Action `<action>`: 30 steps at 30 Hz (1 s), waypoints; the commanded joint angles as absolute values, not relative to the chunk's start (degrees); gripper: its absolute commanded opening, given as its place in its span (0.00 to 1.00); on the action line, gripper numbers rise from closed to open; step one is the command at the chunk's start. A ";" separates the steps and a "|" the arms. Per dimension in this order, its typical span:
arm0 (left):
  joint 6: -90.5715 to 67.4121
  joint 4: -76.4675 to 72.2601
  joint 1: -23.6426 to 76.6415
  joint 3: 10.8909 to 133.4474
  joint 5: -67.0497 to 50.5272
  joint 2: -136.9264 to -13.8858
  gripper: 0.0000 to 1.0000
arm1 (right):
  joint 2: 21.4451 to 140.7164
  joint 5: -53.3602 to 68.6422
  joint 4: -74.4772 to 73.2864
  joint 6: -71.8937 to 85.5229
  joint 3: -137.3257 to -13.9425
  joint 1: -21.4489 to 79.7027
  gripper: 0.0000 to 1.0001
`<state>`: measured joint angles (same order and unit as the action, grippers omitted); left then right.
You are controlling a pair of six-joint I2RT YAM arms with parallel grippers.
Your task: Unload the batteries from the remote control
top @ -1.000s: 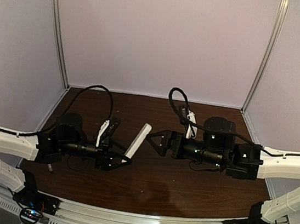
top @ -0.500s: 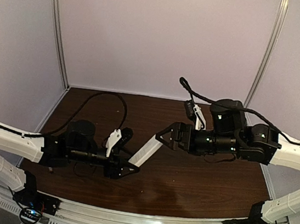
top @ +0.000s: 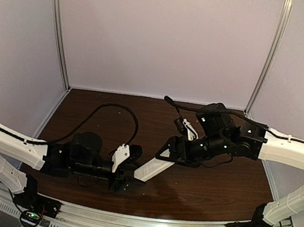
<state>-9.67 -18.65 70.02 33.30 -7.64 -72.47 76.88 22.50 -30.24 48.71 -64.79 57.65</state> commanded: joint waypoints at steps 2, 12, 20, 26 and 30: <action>-6.00 -20.75 71.05 35.56 -3.42 -74.33 0.15 | 78.67 27.51 -32.11 48.05 -66.46 57.13 0.75; -3.21 -20.15 73.80 37.09 1.30 -77.07 0.15 | 81.02 32.66 -32.93 47.24 -66.47 57.14 0.53; -2.46 -18.81 74.85 38.69 4.59 -79.41 0.15 | 81.85 34.24 -33.94 46.50 -66.35 57.14 0.32; -2.55 -18.41 74.97 38.85 5.59 -79.53 0.16 | 80.57 35.57 -31.85 46.29 -63.70 57.17 0.15; -2.76 -17.94 74.97 38.81 6.76 -79.06 0.22 | 78.85 38.00 -23.58 48.19 -58.04 57.13 0.06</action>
